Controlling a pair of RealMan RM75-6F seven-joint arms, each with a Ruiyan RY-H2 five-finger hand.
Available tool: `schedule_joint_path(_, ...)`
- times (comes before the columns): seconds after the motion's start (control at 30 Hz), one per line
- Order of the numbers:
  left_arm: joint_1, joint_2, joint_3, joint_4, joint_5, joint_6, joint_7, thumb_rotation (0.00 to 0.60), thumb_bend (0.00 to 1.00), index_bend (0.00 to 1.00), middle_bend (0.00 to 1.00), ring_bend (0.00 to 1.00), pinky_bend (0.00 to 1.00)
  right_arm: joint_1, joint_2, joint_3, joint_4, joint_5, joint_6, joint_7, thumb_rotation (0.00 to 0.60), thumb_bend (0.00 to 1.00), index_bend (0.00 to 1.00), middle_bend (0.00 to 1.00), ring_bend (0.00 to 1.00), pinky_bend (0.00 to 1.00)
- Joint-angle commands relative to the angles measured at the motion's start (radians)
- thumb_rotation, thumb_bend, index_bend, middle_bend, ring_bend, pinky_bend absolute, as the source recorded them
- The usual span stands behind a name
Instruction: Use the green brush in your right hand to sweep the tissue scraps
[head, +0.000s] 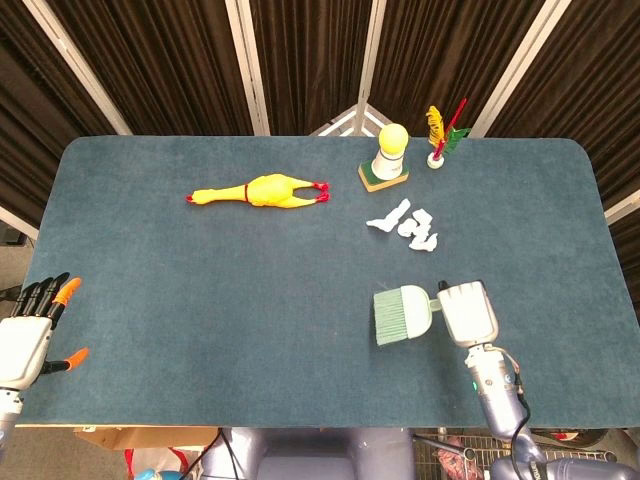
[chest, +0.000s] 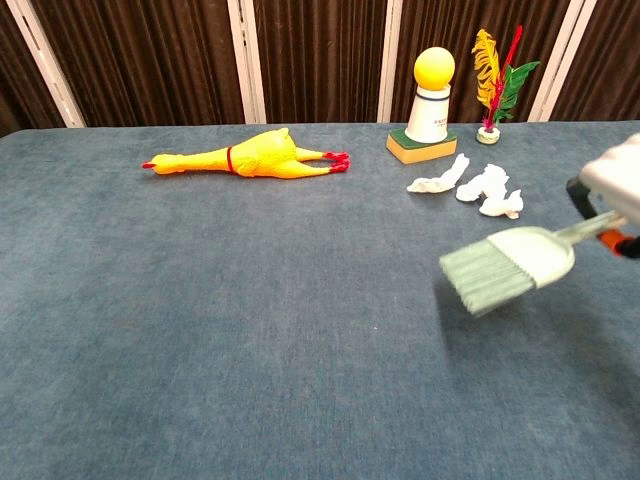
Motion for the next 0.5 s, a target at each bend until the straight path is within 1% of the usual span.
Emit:
schedule_joint_path(0.03,0.0,0.0,0.0,0.001,0.0,0.0,-0.001,0.6,0.0,0.0,0.0,0.0,0.02,-0.021,-0.035,-0.018,0.029,-0.018,0.002,-0.021,0.6,0.58,0.53,0.97,0.94,0.82)
schedule_joint_path(0.07,0.0,0.001,0.0,0.0,0.001,-0.001,-0.001,0.6,0.0,0.0,0.0,0.0,0.02,-0.025,-0.044,-0.023,0.038,-0.027,0.003,-0.028,0.6,0.56,0.48,0.97,0.93,0.82)
schedule_joint_path(0.2,-0.001,0.003,0.002,-0.002,0.0,-0.005,-0.004,0.6,0.0,0.0,0.0,0.0,0.02,-0.039,-0.065,-0.029,0.051,-0.045,0.003,-0.048,0.6,0.5,0.37,0.97,0.93,0.82)
schedule_joint_path(0.23,-0.001,0.004,0.001,-0.002,0.0,-0.005,-0.005,0.6,0.0,0.0,0.0,0.0,0.02,-0.043,-0.067,-0.028,0.051,-0.046,0.003,-0.054,0.6,0.48,0.33,0.97,0.92,0.82)
schedule_joint_path(0.3,-0.001,0.005,0.001,-0.002,0.0,-0.005,-0.007,0.6,0.0,0.0,0.0,0.0,0.02,-0.05,-0.067,-0.027,0.05,-0.048,0.002,-0.067,0.6,0.45,0.23,0.97,0.92,0.82)
schedule_joint_path(0.33,-0.001,0.005,0.002,-0.002,0.001,-0.005,-0.008,0.6,0.0,0.0,0.0,0.0,0.02,-0.053,-0.065,-0.025,0.049,-0.046,0.001,-0.074,0.6,0.42,0.16,0.97,0.92,0.82)
schedule_joint_path(0.4,-0.001,0.005,0.002,-0.002,0.001,-0.005,-0.01,0.6,0.0,0.0,0.0,0.0,0.02,-0.06,-0.059,-0.025,0.046,-0.043,0.001,-0.089,0.6,0.37,0.05,0.97,0.92,0.81)
schedule_joint_path(0.43,-0.001,0.005,0.002,-0.002,0.002,-0.004,-0.01,0.6,0.0,0.0,0.0,0.0,0.02,-0.063,-0.054,-0.024,0.043,-0.044,0.0,-0.092,0.6,0.35,0.02,0.97,0.91,0.81)
schedule_joint_path(0.5,0.0,0.005,0.002,-0.002,0.003,-0.003,-0.01,0.6,0.0,0.0,0.0,0.0,0.02,-0.068,-0.045,-0.024,0.039,-0.046,-0.003,-0.096,0.6,0.29,0.0,0.95,0.9,0.8)
